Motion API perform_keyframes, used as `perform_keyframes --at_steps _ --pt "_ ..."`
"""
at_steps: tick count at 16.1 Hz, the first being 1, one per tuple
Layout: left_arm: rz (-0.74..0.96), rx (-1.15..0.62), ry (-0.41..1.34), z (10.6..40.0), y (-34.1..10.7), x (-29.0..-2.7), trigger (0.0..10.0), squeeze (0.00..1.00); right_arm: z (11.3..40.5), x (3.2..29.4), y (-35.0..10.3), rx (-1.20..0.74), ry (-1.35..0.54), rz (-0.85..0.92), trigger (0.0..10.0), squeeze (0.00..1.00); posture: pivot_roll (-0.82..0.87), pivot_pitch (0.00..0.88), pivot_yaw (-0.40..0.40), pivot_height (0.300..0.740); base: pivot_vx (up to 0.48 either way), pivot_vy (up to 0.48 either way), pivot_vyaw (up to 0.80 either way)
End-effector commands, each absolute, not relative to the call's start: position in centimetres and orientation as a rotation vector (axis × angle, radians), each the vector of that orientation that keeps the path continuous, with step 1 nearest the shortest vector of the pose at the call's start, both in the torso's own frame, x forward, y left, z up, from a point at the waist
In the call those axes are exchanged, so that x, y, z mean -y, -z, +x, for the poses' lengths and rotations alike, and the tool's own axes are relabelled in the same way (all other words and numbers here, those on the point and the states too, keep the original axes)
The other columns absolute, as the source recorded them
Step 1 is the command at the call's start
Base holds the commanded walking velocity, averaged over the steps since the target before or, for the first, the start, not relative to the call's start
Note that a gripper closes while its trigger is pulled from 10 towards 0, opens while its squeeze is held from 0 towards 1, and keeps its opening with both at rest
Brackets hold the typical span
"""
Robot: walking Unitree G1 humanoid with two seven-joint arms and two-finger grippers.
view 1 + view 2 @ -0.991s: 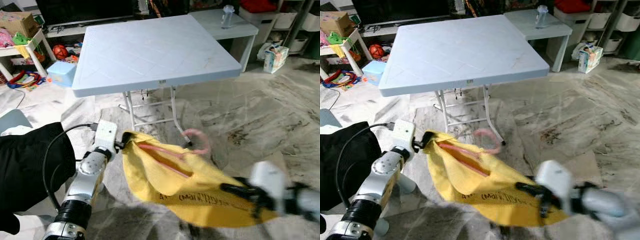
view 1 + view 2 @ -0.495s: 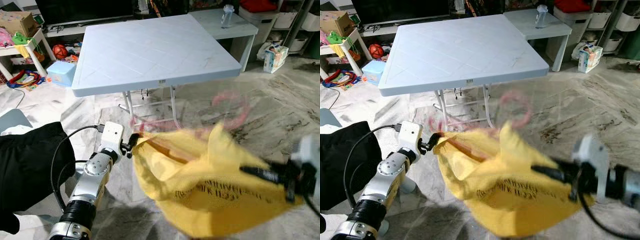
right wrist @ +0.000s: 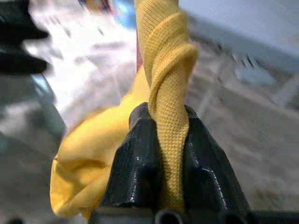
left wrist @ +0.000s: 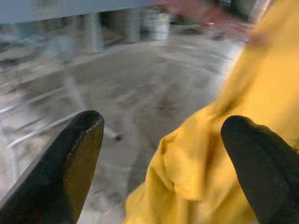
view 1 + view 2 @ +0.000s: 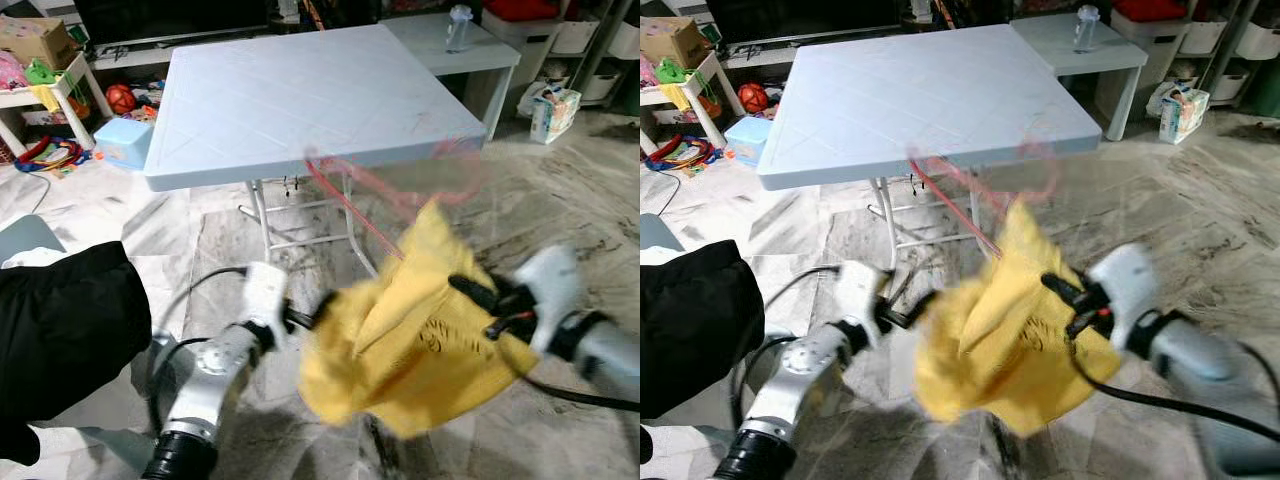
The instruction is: Hang hanger
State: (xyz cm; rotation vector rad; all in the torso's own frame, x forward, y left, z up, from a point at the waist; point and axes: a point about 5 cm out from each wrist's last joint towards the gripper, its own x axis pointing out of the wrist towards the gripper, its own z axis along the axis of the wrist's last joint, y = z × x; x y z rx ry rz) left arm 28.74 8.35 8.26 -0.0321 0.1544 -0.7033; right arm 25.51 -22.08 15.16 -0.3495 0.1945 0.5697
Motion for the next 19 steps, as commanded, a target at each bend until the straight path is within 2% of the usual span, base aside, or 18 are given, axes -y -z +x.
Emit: perform_keyframes --at_steps 1,4,6,9,10,11,19 --pt "-0.002 -0.164 0.764 28.2 -8.3 -8.2 10.0 1.00 25.9 21.6 -15.5 -0.153 -0.562 -0.405 10.0 0.00 -0.12 0.054 0.029 0.740 0.000 0.000 0.00" --pt "0.083 -0.094 0.789 27.9 -9.6 -9.2 10.0 1.00 25.6 21.6 -13.7 -0.205 -0.594 -0.542 10.0 0.00 -0.12 0.056 0.031 0.740 0.000 0.000 0.00" --pt "0.214 -0.040 0.797 27.8 -11.1 -12.3 10.0 1.00 24.4 22.7 -12.6 -0.281 -0.703 -0.617 10.0 0.00 -0.12 0.059 0.029 0.740 0.000 0.000 0.00" --pt "0.266 -0.039 0.907 27.4 -11.4 -13.7 10.0 0.99 23.3 23.6 -13.1 -0.329 -0.872 -0.649 10.0 0.00 -0.10 0.061 0.031 0.740 0.000 0.000 0.00" --pt "0.288 -0.023 0.932 27.2 -11.5 -13.9 10.0 0.74 23.1 23.8 -13.3 -0.346 -0.910 -0.644 10.0 0.00 -0.10 0.062 0.032 0.740 0.000 0.000 0.00" --pt "0.294 -0.014 0.982 27.0 -11.4 -13.7 10.0 0.00 22.9 23.9 -13.9 -0.348 -0.963 -0.639 10.0 0.00 -0.11 0.061 0.032 0.740 0.000 0.000 0.00" --pt "0.280 -0.088 1.210 26.6 -10.1 -11.7 10.0 0.00 21.4 23.0 -16.0 -0.336 -1.223 -0.625 10.0 0.00 -0.12 0.060 0.036 0.740 0.000 0.000 0.00"
